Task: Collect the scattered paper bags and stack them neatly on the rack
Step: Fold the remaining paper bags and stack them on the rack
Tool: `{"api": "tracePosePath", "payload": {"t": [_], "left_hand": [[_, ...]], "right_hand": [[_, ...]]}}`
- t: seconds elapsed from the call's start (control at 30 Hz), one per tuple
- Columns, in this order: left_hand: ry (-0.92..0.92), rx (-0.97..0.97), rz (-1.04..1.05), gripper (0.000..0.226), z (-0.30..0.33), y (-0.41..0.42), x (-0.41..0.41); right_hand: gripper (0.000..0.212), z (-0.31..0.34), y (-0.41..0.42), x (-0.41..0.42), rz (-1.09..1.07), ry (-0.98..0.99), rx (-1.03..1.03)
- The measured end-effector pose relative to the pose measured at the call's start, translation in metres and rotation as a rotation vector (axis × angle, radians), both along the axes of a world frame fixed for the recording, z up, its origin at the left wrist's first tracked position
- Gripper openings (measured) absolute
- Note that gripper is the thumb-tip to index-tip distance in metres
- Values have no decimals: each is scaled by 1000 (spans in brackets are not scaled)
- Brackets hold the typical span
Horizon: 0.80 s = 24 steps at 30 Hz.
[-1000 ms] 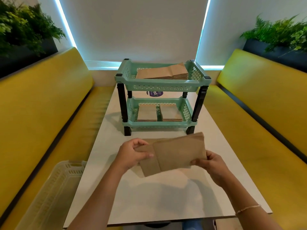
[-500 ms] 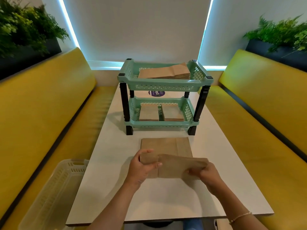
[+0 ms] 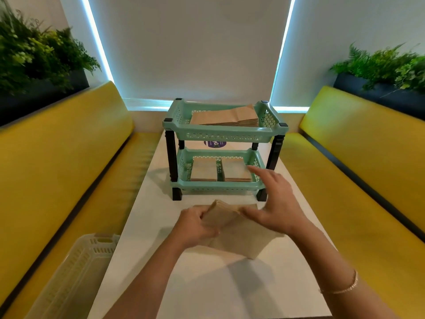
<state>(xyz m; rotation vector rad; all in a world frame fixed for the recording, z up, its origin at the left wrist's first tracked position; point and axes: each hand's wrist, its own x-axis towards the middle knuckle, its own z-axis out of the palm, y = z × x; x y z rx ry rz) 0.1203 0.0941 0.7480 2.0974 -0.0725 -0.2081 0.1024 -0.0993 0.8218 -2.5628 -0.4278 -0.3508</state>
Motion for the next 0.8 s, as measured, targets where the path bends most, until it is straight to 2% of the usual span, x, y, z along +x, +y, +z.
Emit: {"api": "tracePosePath", "payload": {"t": [0.07, 0.13, 0.23, 0.33, 0.4, 0.47, 0.53, 0.63, 0.7, 0.8], "left_hand": [[-83, 120, -83, 19, 22, -12, 2], [-176, 257, -174, 6, 42, -23, 5], [-287, 413, -208, 23, 69, -33, 12], [-342, 404, -171, 17, 95, -31, 17], [-322, 212, -132, 11, 109, -23, 22], [-271, -49, -105, 18, 122, -15, 31], [-244, -193, -95, 26, 130, -11, 43], [-214, -131, -81, 23, 136, -14, 60], [-198, -74, -52, 21, 141, -13, 73], [-212, -111, 7, 23, 151, -2, 98]], "right_hand": [[76, 26, 27, 3, 90, 17, -406], [56, 40, 50, 7, 107, 17, -725], [35, 50, 61, 18, 77, -27, -896], [31, 72, 52, 24, 104, -2, -813], [29, 94, 42, 28, 138, 16, -783], [24, 115, 30, 35, 149, 8, -741], [18, 133, 17, 44, 129, -5, -626], [15, 158, -2, 63, 76, -23, -411], [18, 171, -15, 81, 53, 1, -193], [17, 180, -34, 115, 41, 57, 156]]}}
